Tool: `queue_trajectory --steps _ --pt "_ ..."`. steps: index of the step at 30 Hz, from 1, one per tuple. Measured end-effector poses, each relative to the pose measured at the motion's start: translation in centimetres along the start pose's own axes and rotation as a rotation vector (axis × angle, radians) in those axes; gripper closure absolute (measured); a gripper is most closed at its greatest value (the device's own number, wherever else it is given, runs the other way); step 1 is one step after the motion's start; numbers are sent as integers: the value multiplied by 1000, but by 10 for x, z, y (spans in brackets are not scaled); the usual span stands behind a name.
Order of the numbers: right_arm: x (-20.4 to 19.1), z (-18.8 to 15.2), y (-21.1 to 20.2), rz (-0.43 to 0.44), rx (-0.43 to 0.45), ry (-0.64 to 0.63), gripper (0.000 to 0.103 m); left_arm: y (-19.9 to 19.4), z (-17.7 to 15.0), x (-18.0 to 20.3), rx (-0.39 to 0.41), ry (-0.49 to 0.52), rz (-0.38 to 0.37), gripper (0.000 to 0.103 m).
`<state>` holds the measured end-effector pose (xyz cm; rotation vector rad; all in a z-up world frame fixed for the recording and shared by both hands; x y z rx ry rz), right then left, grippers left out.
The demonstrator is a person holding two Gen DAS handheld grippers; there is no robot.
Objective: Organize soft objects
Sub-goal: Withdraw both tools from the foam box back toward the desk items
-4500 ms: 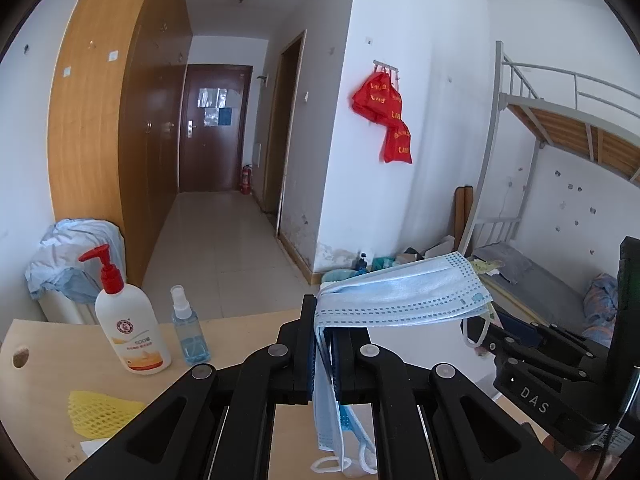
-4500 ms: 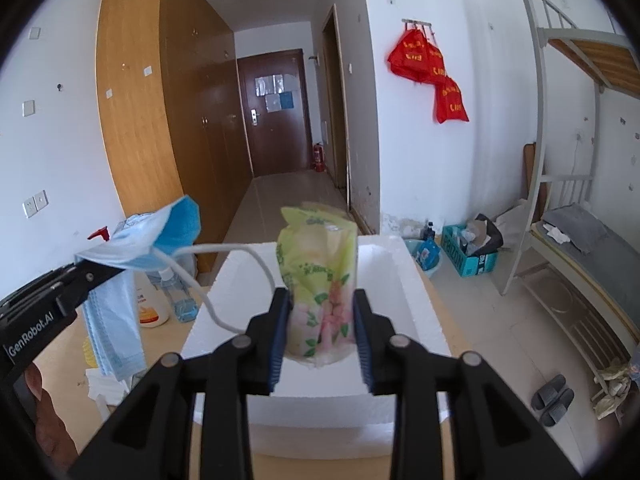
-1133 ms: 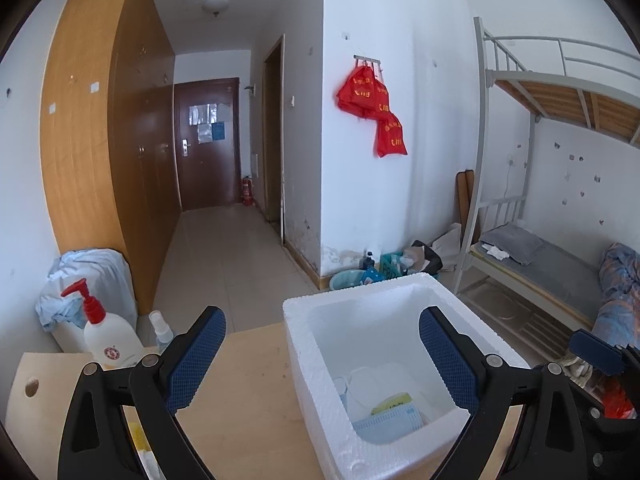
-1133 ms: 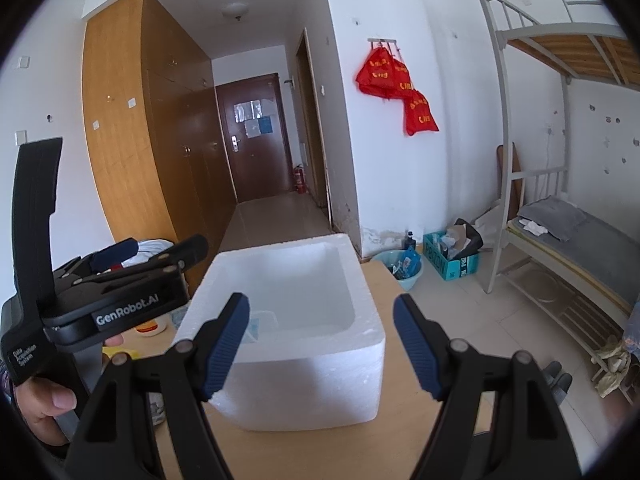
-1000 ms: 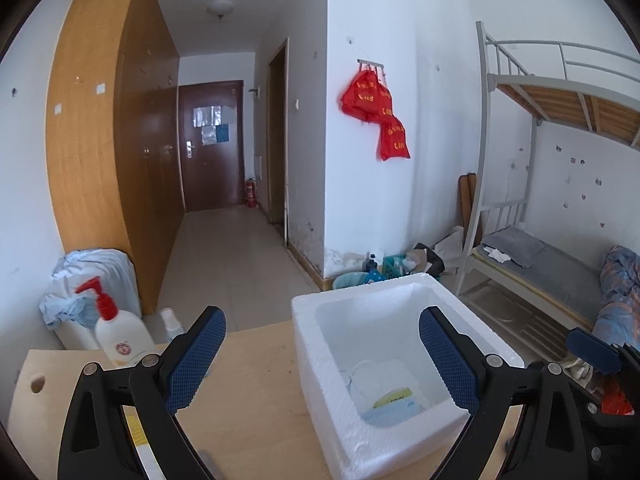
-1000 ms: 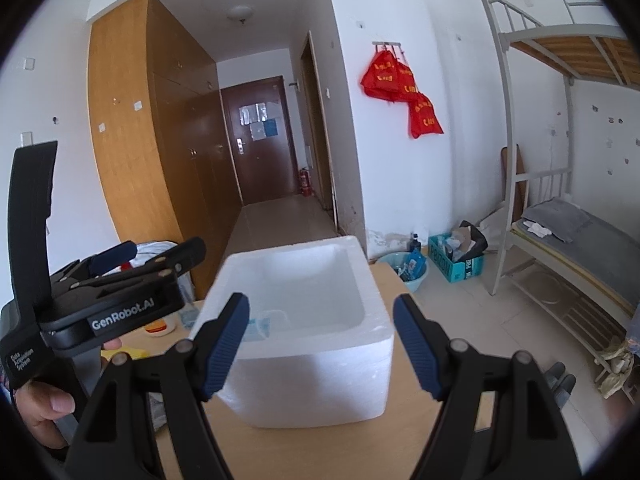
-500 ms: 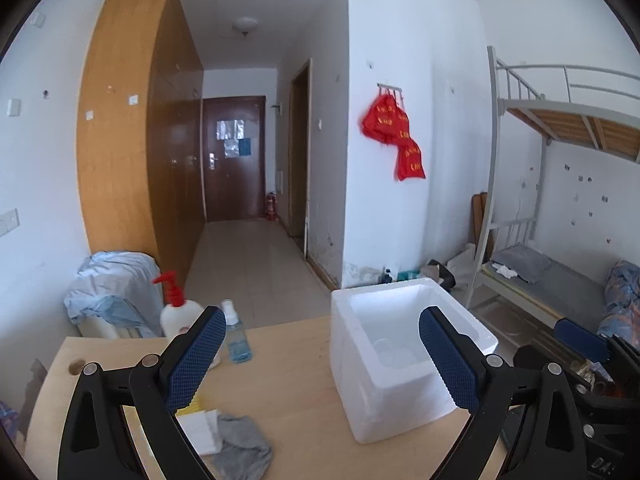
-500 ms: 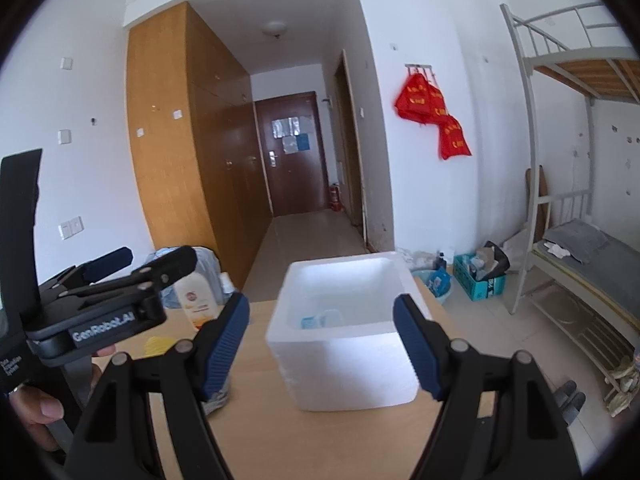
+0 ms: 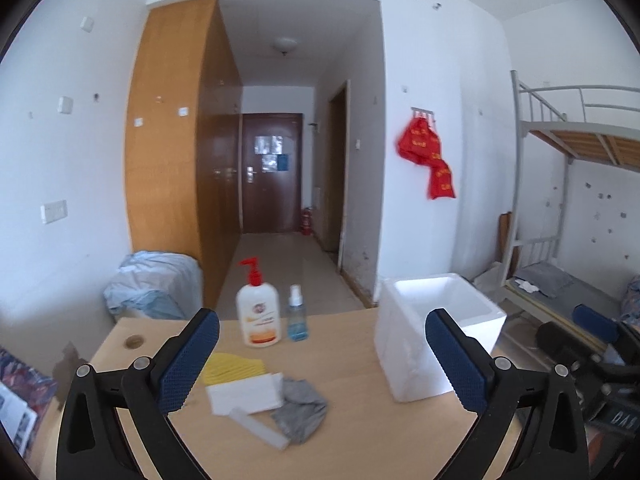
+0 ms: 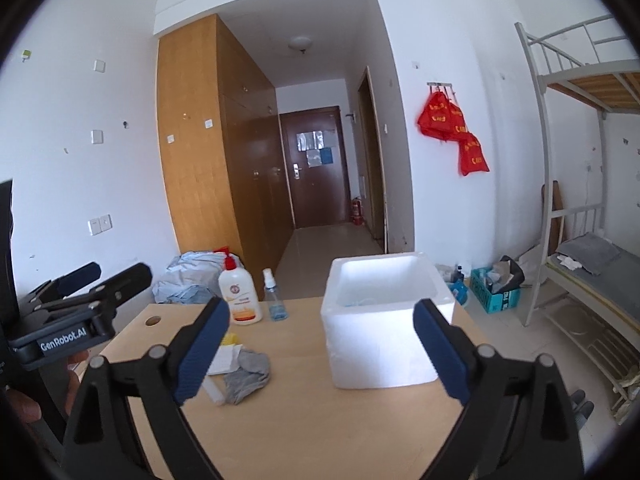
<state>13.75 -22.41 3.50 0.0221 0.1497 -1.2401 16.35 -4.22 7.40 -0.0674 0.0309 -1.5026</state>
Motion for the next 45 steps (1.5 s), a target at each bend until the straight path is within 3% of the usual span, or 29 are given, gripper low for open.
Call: queue_trajectory --steps 8,22,37,45 --pt "-20 -8 -7 31 -3 -2 2 -33 -16 -34 1 -7 82 0" --pt "-52 -25 10 72 -43 -37 1 -42 -28 -76 -19 -32 161 0" --pt "-135 -54 46 253 -117 -81 1 -51 -41 -152 -48 -72 320 0" --pt "-138 -72 69 240 -178 -83 1 -27 -59 -162 -103 -76 285 0"
Point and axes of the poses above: each gripper's, at about its wrist camera, not at the fingertips, and y roughly the way its jaws point, x to its right, z to its top, the point moved 9 cm from there along y, roughly the way its jaws point, and after that the axes turned 12 degrees about x, right-handed, at the moved point
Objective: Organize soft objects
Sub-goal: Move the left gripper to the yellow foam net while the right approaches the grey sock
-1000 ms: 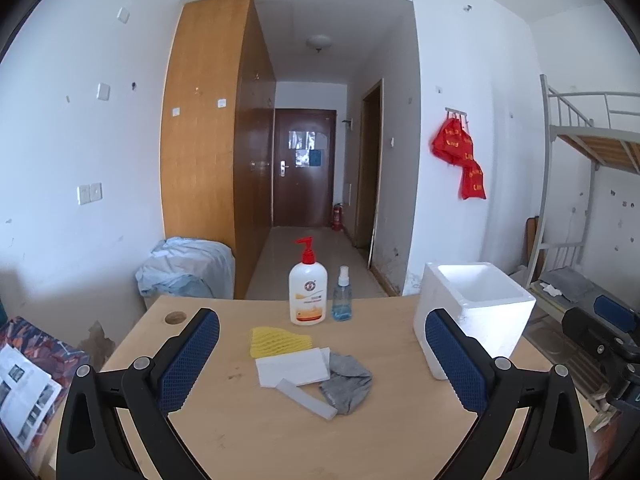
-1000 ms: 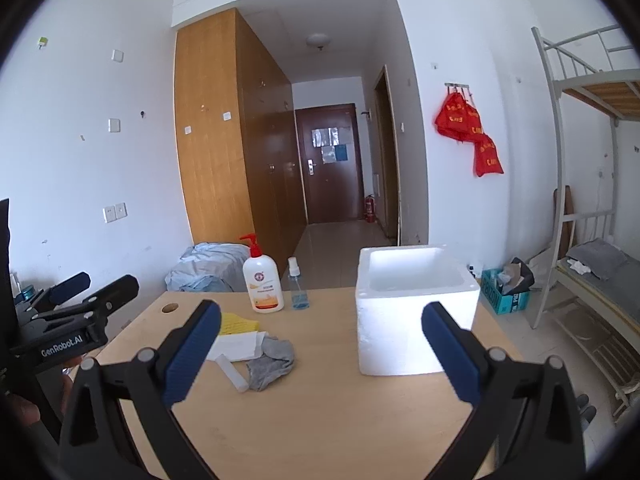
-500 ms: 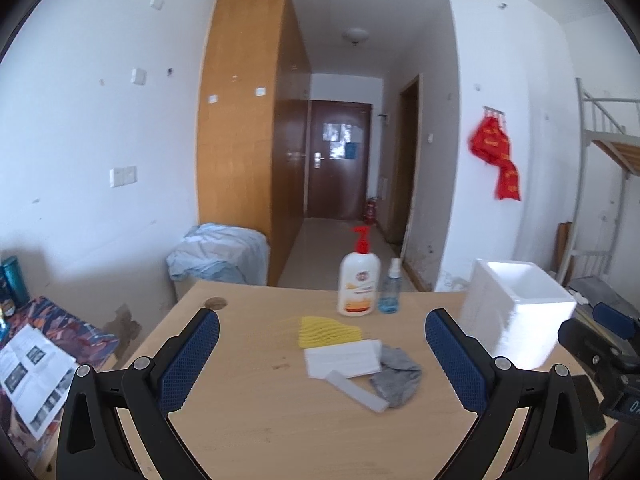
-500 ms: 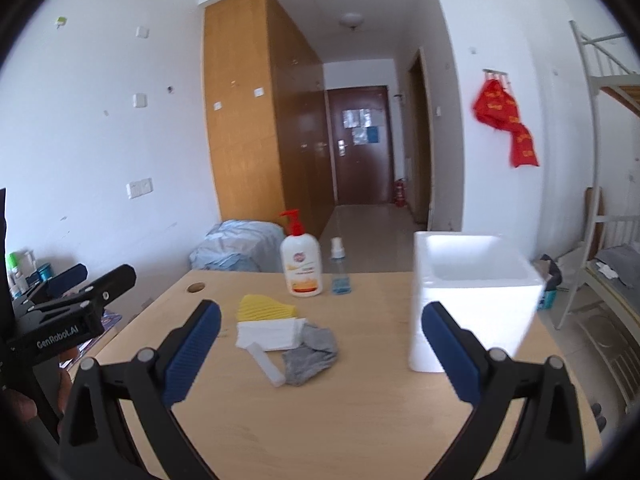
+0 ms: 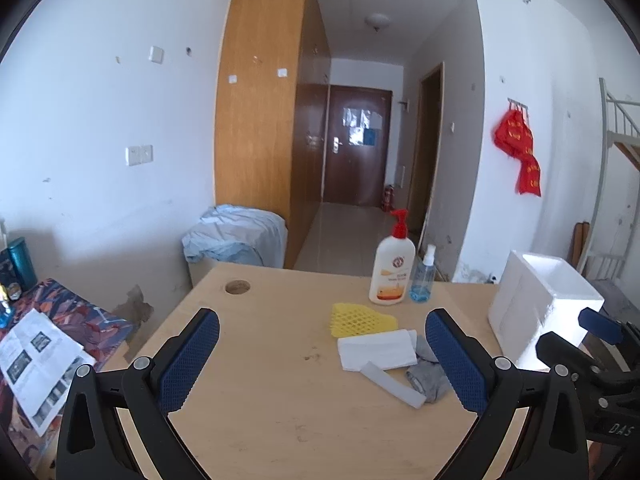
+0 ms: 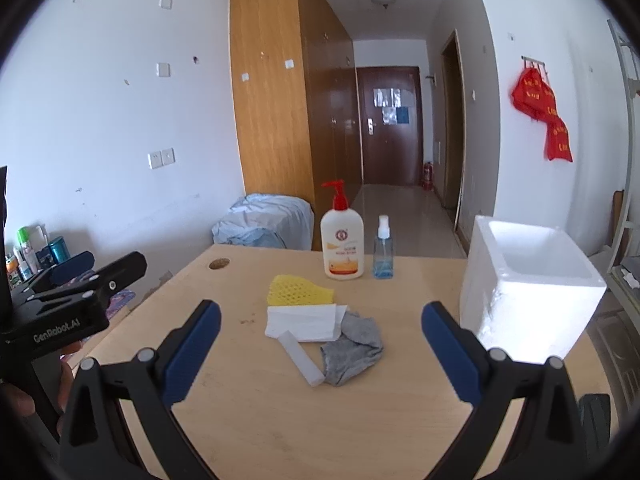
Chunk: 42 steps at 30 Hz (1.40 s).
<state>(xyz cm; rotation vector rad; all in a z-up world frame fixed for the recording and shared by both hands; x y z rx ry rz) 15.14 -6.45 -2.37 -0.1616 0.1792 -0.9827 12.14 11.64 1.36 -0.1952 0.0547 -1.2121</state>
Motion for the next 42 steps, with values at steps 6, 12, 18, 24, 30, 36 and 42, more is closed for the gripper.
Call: queue_trajectory --steps 6,12,18,24,30,36,42 --pt "10 -17 26 -9 -69 23 1 30 -14 3 -55 8 -15 0" --pt "3 -30 52 6 -126 -1 1 67 -26 4 -121 -17 -48 0" --pt "6 -37 76 10 -156 2 1 101 -39 9 -167 -34 -83 0" --pt "10 -51 106 11 -199 -5 1 136 -51 16 -182 -32 -96 0" --pt "18 -72 131 6 -257 15 2 172 -65 30 -209 6 -128 0" --pt "22 -84 142 -3 -288 18 4 204 -83 34 -250 2 -149 0" --pt "29 -92 148 -11 -303 42 11 230 -98 32 -279 10 -128 0"
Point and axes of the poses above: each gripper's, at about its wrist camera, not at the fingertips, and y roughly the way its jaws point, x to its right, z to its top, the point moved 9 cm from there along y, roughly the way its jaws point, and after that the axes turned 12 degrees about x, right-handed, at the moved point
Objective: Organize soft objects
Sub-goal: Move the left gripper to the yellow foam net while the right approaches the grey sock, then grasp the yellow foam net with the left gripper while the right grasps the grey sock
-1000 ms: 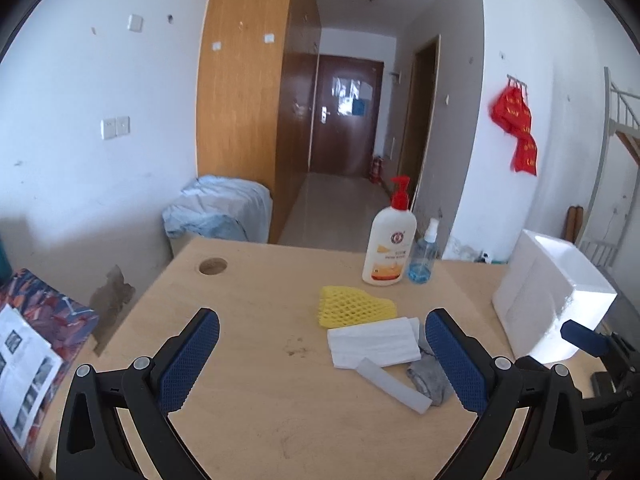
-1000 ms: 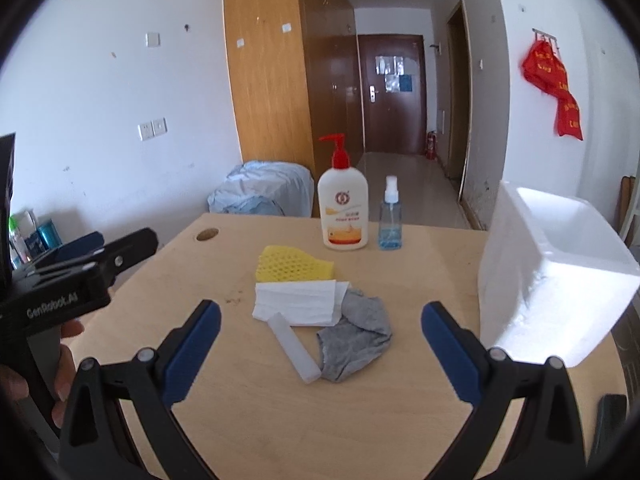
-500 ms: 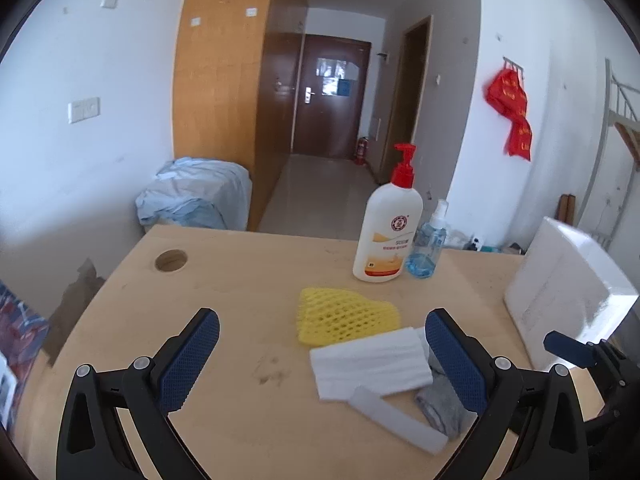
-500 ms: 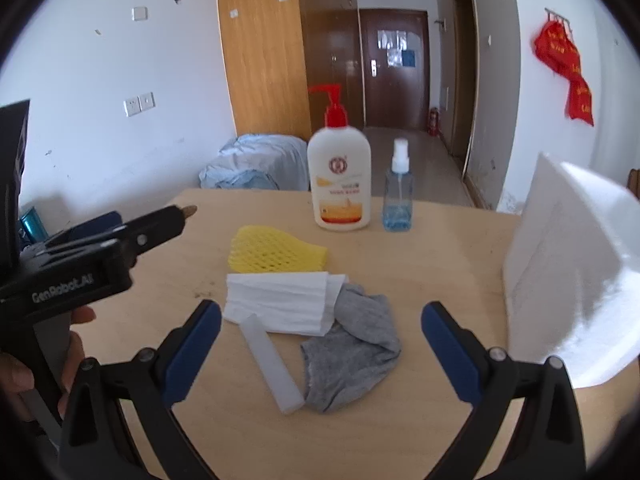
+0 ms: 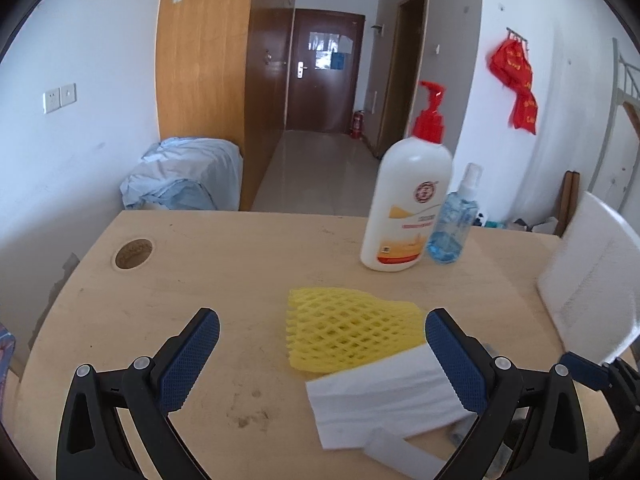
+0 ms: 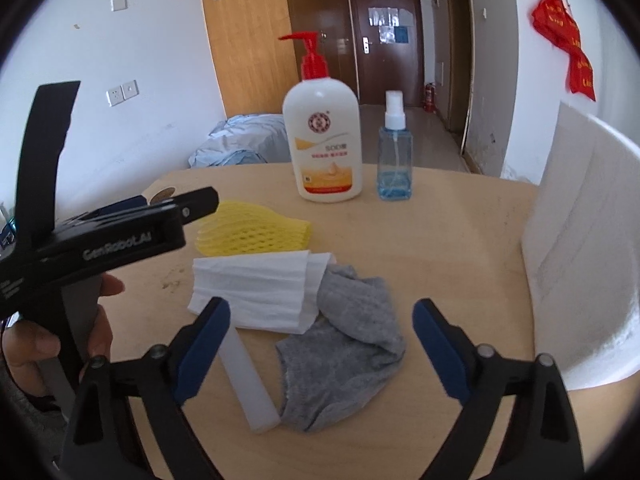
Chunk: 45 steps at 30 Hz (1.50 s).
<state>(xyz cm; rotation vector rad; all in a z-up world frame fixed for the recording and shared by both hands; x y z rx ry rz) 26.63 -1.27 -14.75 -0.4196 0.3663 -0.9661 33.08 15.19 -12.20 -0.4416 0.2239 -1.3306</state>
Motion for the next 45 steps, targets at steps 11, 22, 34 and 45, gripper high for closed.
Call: queue_trajectory --steps 11,22,34,45 --pt "10 -20 15 -30 -74 5 26 38 -13 -13 -41 -22 -13 0" --pt "14 -32 20 -46 -129 -3 39 53 -25 -13 -100 -34 -25 4" --pt "21 -38 22 -54 -152 16 84 62 -39 -16 -174 -73 -44 89" --pt "25 -28 13 -44 -93 42 97 42 -25 -16 -95 -50 -37 95"
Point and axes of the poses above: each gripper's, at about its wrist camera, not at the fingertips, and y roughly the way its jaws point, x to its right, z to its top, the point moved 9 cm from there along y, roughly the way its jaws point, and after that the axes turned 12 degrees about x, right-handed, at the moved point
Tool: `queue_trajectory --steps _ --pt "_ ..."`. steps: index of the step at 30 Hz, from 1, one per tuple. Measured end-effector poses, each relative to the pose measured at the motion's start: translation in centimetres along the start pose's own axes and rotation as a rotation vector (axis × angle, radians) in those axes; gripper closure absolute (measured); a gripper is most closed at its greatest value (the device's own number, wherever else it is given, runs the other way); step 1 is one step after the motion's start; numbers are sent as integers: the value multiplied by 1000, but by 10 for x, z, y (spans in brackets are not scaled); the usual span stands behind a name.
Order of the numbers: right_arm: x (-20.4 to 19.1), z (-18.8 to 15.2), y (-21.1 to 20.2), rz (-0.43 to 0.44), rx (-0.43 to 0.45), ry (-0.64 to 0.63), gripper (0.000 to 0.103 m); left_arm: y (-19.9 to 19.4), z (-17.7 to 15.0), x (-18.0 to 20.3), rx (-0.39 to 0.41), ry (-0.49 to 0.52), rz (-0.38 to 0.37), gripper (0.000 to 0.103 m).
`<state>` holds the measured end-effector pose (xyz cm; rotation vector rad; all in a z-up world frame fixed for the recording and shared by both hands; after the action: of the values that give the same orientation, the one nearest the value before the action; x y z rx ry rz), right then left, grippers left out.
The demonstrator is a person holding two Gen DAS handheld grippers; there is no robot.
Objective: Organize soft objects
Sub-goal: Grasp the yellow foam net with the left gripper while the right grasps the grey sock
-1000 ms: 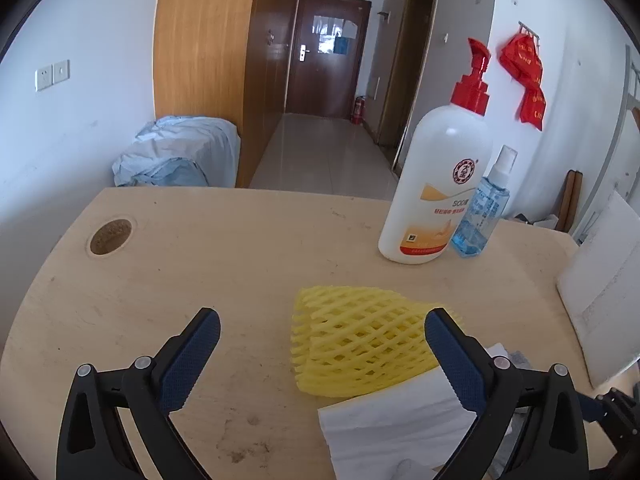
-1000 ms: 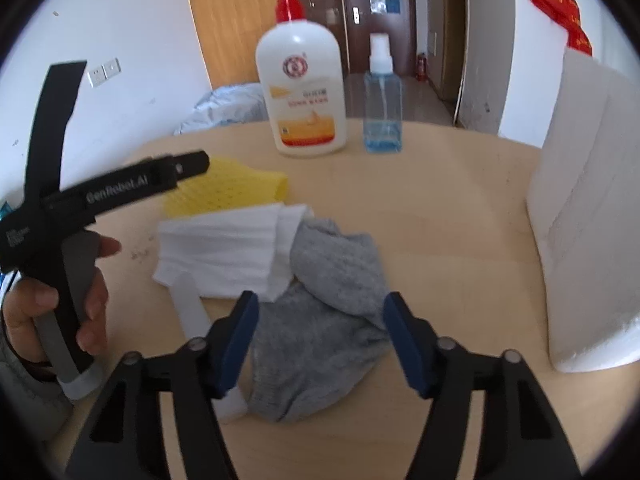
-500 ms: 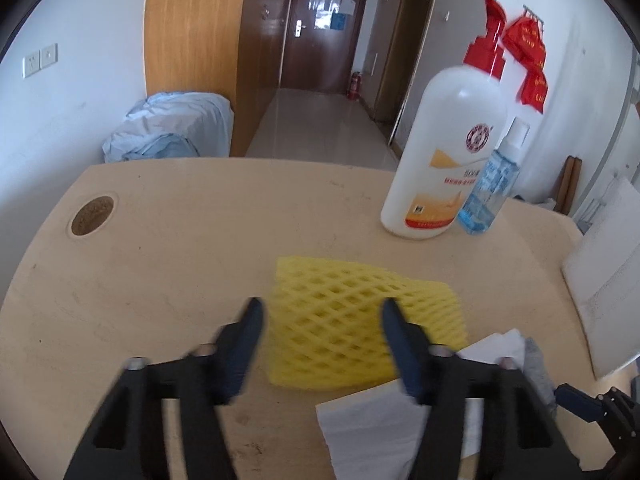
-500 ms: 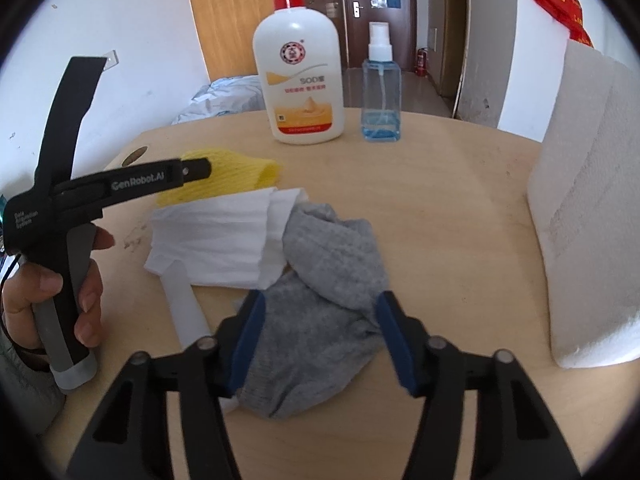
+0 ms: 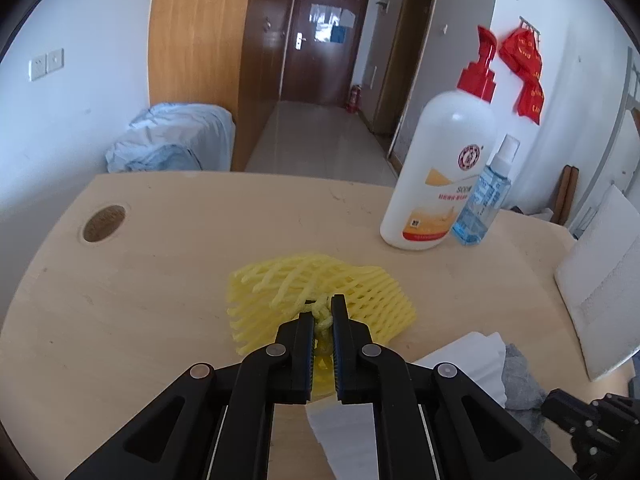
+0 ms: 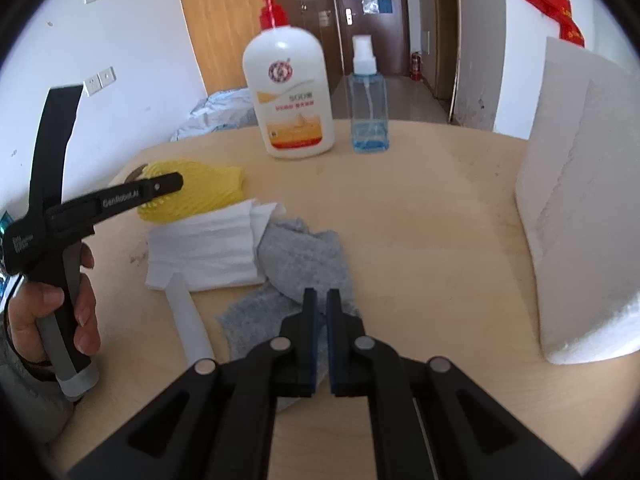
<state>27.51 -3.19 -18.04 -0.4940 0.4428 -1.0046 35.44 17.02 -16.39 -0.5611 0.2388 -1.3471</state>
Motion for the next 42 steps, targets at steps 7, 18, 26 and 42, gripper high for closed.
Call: queue_trajectory --steps 7,18,26,42 --pt "4 11 -14 6 53 16 97 -15 12 -5 42 -12 -2 95" --pt "-2 -11 8 -14 -70 -52 89 -35 23 -4 83 -13 -20 95" --pt "-9 -1 -2 -23 -2 -108 27 -41 27 -9 93 -23 -19 95" --pt "0 -14 16 -44 -77 -89 75 -47 29 -6 98 -26 -23 95"
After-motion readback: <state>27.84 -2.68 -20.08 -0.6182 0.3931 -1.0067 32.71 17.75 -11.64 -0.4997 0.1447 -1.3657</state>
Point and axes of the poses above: each gripper's, at about its wrist camera, not at the fingertips, and y roughly the way its jaws point, x to its right, z to its top, the point moved 9 cm from there along y, roughly the way its jaws point, and after that the axes turned 12 degrees about x, right-handed, at the moved point
